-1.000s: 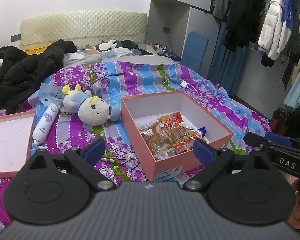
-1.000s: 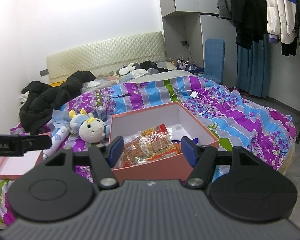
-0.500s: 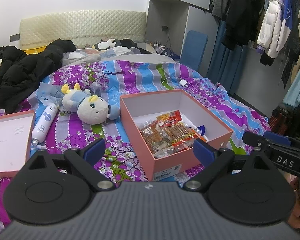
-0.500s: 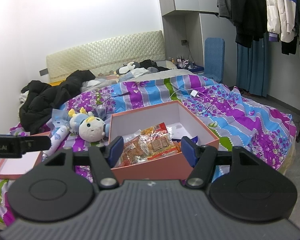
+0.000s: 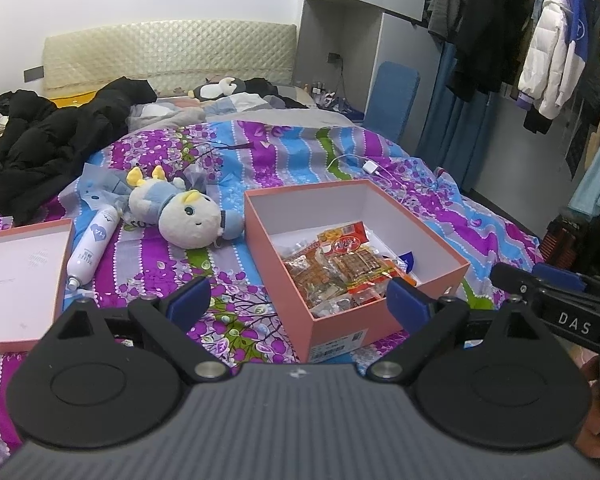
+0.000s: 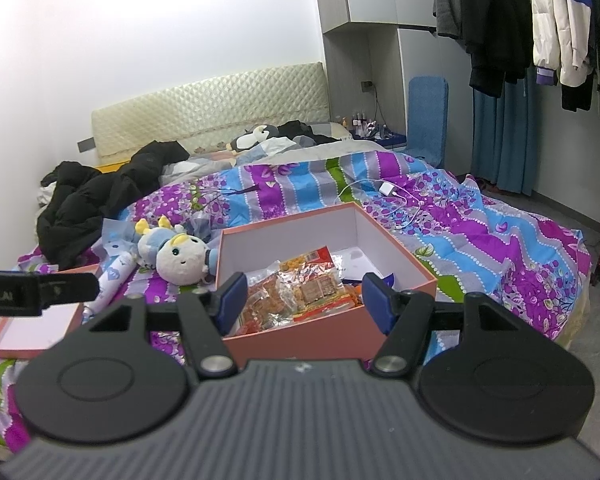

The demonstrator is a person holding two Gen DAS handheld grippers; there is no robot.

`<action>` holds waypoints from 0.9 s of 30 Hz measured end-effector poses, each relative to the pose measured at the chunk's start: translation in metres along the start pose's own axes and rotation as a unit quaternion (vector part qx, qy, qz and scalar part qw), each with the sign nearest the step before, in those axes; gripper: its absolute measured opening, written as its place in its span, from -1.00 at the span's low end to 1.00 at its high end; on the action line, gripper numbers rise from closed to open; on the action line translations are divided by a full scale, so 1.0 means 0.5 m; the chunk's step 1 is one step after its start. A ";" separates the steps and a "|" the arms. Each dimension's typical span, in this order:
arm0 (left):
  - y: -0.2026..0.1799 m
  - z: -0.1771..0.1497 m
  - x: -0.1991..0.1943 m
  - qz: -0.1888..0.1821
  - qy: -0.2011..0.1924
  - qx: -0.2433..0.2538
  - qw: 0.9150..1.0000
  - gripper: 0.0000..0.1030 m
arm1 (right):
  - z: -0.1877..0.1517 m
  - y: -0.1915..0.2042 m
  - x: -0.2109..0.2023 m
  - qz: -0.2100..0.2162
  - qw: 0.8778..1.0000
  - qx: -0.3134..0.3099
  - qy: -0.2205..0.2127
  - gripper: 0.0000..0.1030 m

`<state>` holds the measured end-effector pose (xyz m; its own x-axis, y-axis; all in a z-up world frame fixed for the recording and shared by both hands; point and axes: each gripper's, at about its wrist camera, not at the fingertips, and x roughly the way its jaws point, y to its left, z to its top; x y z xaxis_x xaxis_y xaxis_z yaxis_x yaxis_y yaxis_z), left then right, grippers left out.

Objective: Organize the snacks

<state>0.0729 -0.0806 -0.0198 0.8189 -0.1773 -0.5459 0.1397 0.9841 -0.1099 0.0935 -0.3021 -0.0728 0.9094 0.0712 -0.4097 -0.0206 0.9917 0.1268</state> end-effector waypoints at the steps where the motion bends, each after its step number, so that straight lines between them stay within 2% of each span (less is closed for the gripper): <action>1: 0.001 0.000 0.000 0.000 0.000 -0.001 1.000 0.87 | 0.001 0.000 0.001 0.000 1.000 0.001 0.000 0.27; 7: 0.000 -0.001 0.001 0.001 0.001 -0.002 1.000 0.88 | 0.001 -0.003 -0.002 -0.002 1.000 0.003 -0.006 0.28; 8: 0.001 -0.001 0.001 0.000 0.001 -0.002 1.000 0.88 | 0.001 -0.003 -0.002 -0.001 1.000 0.005 -0.008 0.37; 9: 0.001 -0.001 0.001 0.001 0.001 -0.002 1.000 0.88 | 0.002 -0.003 -0.002 -0.001 1.000 0.006 -0.009 0.69; 10: 0.001 -0.001 0.001 0.001 0.001 -0.002 1.000 0.88 | 0.001 -0.004 -0.004 0.000 1.000 0.006 -0.014 0.81; 27: 0.004 -0.001 0.000 0.004 0.003 -0.005 1.000 0.88 | 0.000 0.000 -0.004 -0.012 1.000 0.001 -0.012 0.79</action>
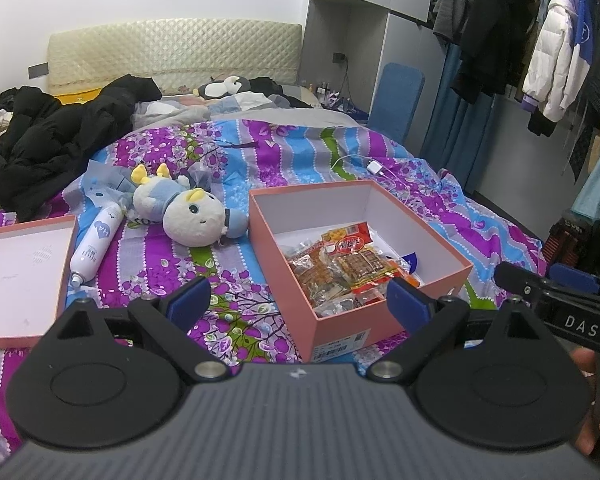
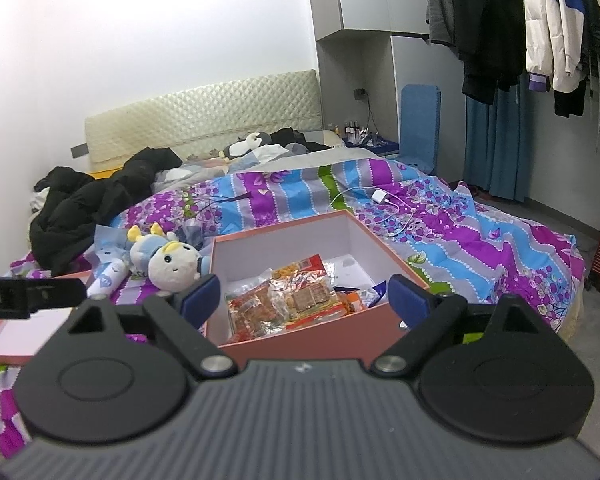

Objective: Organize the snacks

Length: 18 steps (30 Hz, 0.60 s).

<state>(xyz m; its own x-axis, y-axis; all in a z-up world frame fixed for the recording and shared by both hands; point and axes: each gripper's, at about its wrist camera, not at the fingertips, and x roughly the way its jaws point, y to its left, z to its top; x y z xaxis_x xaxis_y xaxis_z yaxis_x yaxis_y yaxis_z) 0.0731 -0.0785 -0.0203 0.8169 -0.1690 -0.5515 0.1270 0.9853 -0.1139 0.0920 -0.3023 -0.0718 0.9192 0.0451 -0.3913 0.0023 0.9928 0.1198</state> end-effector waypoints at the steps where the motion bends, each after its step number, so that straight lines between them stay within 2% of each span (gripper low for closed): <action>1: 0.001 0.001 -0.001 0.000 0.000 -0.001 1.000 0.88 | 0.000 -0.001 0.000 0.000 1.000 0.001 0.001 0.79; 18: -0.005 -0.001 -0.004 0.005 -0.002 -0.002 1.000 0.88 | 0.000 0.000 0.001 0.000 1.000 0.002 0.002 0.79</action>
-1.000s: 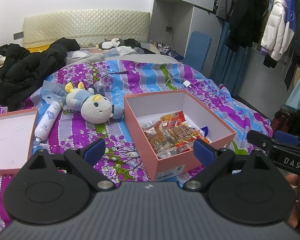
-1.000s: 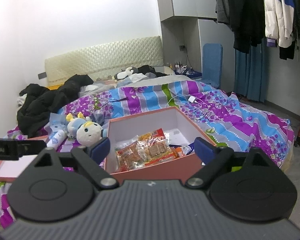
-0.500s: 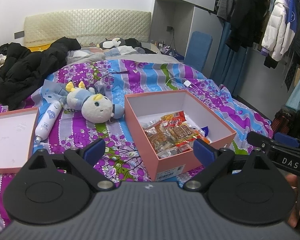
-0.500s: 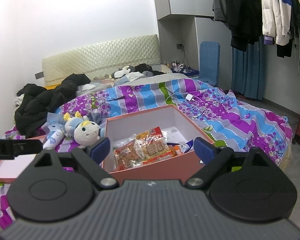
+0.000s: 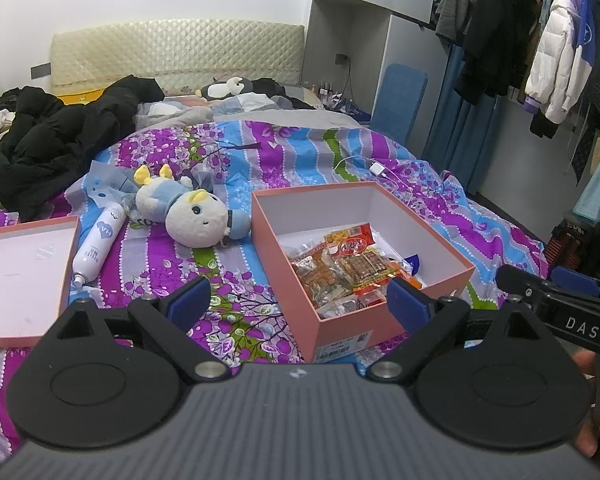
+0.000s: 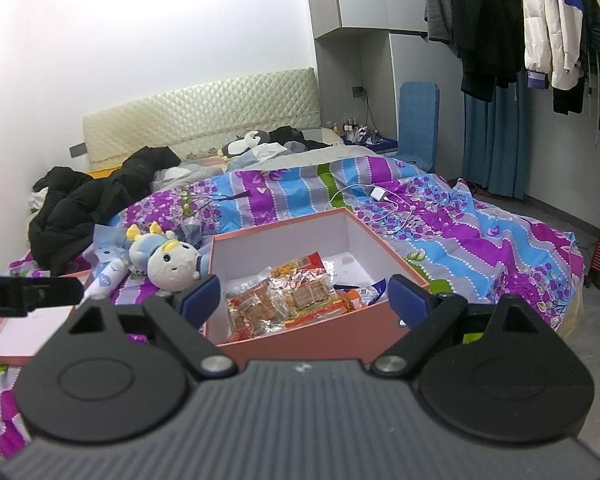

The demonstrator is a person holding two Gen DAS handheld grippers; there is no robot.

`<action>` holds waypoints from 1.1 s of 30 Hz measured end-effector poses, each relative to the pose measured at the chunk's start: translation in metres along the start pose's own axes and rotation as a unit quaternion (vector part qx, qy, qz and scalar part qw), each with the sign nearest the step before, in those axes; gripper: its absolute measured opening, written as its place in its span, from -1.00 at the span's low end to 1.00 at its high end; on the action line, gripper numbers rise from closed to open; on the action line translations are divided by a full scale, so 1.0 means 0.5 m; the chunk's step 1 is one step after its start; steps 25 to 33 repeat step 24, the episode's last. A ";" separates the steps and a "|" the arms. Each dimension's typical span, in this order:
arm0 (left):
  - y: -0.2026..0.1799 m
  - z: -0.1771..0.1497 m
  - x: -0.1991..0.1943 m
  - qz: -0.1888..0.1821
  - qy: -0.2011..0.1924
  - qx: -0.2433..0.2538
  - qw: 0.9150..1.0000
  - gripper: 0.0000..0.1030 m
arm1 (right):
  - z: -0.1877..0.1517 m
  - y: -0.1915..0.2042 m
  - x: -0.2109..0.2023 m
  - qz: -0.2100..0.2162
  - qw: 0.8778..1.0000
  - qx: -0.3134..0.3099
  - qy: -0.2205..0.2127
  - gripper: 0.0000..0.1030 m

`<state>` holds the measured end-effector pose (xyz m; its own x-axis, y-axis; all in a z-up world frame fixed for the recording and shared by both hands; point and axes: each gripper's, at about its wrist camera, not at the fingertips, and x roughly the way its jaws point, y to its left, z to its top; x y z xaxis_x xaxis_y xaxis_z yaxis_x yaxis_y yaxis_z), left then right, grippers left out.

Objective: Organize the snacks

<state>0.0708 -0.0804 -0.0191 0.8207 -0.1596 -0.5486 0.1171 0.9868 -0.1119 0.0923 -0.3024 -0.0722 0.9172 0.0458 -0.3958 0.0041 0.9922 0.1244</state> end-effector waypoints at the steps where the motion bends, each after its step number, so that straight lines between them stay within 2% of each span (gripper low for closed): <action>1: 0.000 0.000 0.000 -0.001 0.000 -0.001 1.000 0.88 | 0.000 0.000 0.000 0.000 1.000 0.000 0.000 0.79; 33: 0.000 0.001 -0.004 0.003 -0.003 -0.006 1.000 0.91 | 0.000 -0.003 0.000 -0.002 1.000 0.001 0.001 0.79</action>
